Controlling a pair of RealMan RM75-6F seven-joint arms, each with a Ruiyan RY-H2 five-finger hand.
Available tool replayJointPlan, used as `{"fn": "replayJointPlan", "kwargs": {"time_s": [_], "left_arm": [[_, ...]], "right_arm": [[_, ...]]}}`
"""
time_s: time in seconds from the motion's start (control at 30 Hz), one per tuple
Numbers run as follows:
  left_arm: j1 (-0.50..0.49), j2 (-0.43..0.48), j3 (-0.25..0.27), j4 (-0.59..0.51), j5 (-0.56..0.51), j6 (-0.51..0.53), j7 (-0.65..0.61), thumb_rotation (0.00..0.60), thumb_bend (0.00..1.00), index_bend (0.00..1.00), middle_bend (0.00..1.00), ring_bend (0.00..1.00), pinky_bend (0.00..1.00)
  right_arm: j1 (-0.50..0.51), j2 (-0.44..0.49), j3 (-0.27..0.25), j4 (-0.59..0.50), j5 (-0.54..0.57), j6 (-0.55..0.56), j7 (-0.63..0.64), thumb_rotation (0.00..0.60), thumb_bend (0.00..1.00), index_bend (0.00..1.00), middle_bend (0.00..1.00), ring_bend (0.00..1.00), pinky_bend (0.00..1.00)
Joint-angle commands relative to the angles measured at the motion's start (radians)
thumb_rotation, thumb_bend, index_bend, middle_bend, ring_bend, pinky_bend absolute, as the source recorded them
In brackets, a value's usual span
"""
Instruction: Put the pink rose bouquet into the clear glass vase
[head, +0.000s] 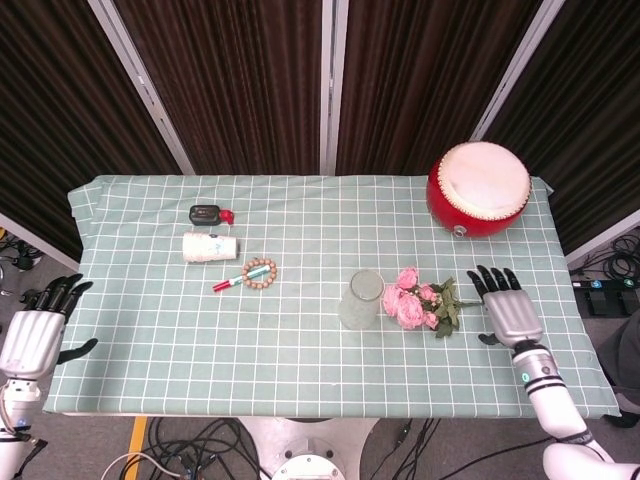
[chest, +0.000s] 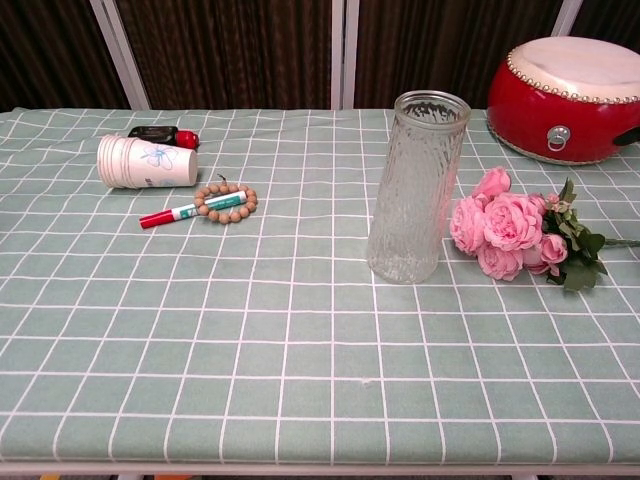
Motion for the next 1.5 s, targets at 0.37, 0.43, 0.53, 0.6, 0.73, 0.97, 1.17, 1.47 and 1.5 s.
{"fn": "replayJointPlan", "kwargs": {"time_s": [0.37,0.43,0.53,0.6,0.73,0.97,1.17,1.47,1.5], "left_arm": [[0.013,0.007,-0.008,0.011,-0.02,0.01,-0.02,0.6,0.0,0.18,0.12,0.11,0.29],[0.015,0.007,-0.007,0.016,-0.021,0.009,-0.026,0.6,0.0,0.18,0.12,0.11,0.29],[0.018,0.008,-0.007,0.023,-0.024,0.008,-0.039,0.6,0.0,0.18,0.12,0.11,0.29],[0.02,0.008,-0.006,0.028,-0.026,0.008,-0.045,0.6,0.0,0.18,0.12,0.11,0.29],[0.021,0.006,-0.005,0.037,-0.026,0.006,-0.054,0.6,0.0,0.18,0.12,0.11,0.29],[0.024,-0.001,-0.004,0.052,-0.028,0.004,-0.067,0.6,0.0,0.18,0.12,0.11,0.29],[0.028,-0.001,-0.004,0.061,-0.029,0.006,-0.079,0.6,0.0,0.18,0.12,0.11,0.29],[0.028,-0.001,-0.003,0.061,-0.026,0.004,-0.078,0.6,0.0,0.18,0.12,0.11,0.29],[0.027,-0.001,-0.003,0.061,-0.026,0.003,-0.077,0.6,0.0,0.18,0.12,0.11,0.29]], "right_arm": [[0.175,-0.168,0.0,0.088,0.221,-0.064,-0.151,0.6,0.0,0.0,0.0,0.0,0.0],[0.189,-0.185,-0.008,0.106,0.243,-0.069,-0.158,0.6,0.0,0.0,0.0,0.0,0.0],[0.203,-0.207,-0.019,0.127,0.259,-0.07,-0.16,0.6,0.0,0.01,0.0,0.0,0.0],[0.209,-0.219,-0.026,0.139,0.261,-0.068,-0.156,0.6,0.0,0.04,0.0,0.0,0.0],[0.22,-0.237,-0.037,0.163,0.271,-0.068,-0.153,0.6,0.0,0.13,0.0,0.0,0.0],[0.236,-0.271,-0.053,0.207,0.274,-0.072,-0.137,0.6,0.0,0.27,0.0,0.0,0.0],[0.236,-0.292,-0.059,0.237,0.238,-0.051,-0.11,0.6,0.02,0.51,0.03,0.0,0.0],[0.21,-0.29,-0.062,0.255,0.144,-0.001,-0.032,0.6,0.06,0.69,0.09,0.0,0.0],[0.204,-0.285,-0.062,0.251,0.134,0.006,-0.021,0.6,0.06,0.7,0.09,0.0,0.0]]}}
